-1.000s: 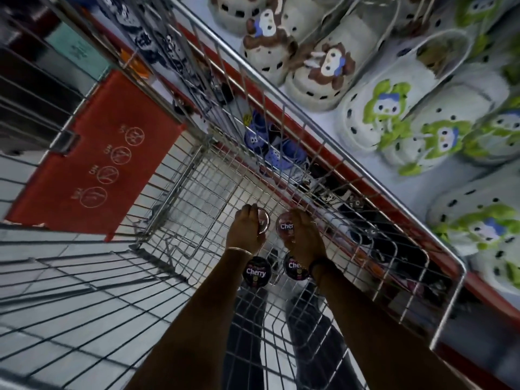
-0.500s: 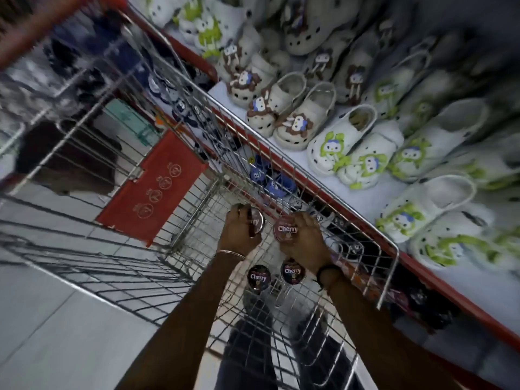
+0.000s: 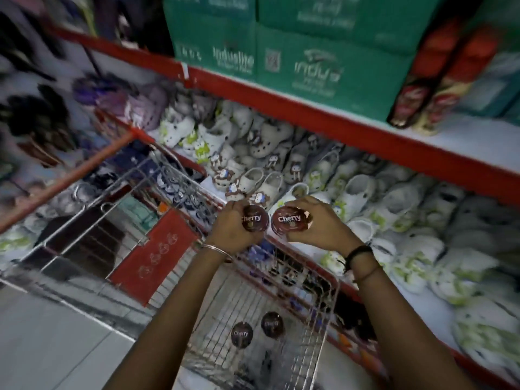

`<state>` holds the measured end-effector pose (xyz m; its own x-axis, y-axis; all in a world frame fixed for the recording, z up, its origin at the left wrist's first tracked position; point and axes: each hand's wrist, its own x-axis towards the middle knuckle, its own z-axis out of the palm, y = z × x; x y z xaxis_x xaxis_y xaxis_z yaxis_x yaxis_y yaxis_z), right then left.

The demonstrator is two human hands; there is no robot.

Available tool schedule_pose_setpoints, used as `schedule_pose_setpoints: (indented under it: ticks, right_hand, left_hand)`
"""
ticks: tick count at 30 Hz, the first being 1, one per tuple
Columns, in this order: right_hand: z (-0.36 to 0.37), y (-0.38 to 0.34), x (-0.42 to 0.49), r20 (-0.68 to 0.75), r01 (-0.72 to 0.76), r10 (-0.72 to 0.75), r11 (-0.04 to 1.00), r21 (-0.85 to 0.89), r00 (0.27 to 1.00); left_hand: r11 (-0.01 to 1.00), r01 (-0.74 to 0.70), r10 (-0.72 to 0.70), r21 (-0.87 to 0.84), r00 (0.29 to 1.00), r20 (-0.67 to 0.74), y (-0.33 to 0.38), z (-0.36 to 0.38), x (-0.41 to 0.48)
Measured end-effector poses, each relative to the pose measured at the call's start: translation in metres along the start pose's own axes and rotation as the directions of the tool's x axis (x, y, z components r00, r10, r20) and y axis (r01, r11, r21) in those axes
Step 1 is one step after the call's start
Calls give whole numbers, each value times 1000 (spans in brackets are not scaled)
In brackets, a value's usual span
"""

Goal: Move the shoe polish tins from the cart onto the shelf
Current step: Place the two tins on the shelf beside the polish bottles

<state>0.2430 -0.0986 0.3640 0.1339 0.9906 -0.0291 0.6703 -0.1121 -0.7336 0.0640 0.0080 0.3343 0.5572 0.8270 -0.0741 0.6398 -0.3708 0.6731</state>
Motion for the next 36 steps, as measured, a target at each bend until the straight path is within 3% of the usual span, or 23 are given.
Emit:
schedule_pose_setpoints:
  ticks: [10, 18, 30, 36]
  right_hand:
    - [-149, -35, -55, -321, 50, -82, 993, -108, 944]
    - [-229, -12, -104, -494, -65, -26, 984, -166, 869]
    - [-302, 58, -143, -630, -323, 205, 943, -78, 750]
    - [-321, 90, -128, -628, -427, 281, 900, -90, 726]
  left_hand:
    - [956, -294, 294, 14, 954, -63, 160, -42, 4]
    - [878, -478, 478, 7, 877, -44, 269, -11, 13]
    - [819, -571, 574, -58, 817, 52, 359, 81, 59]
    - [832, -542, 536, 120, 840, 80, 383, 116, 89]
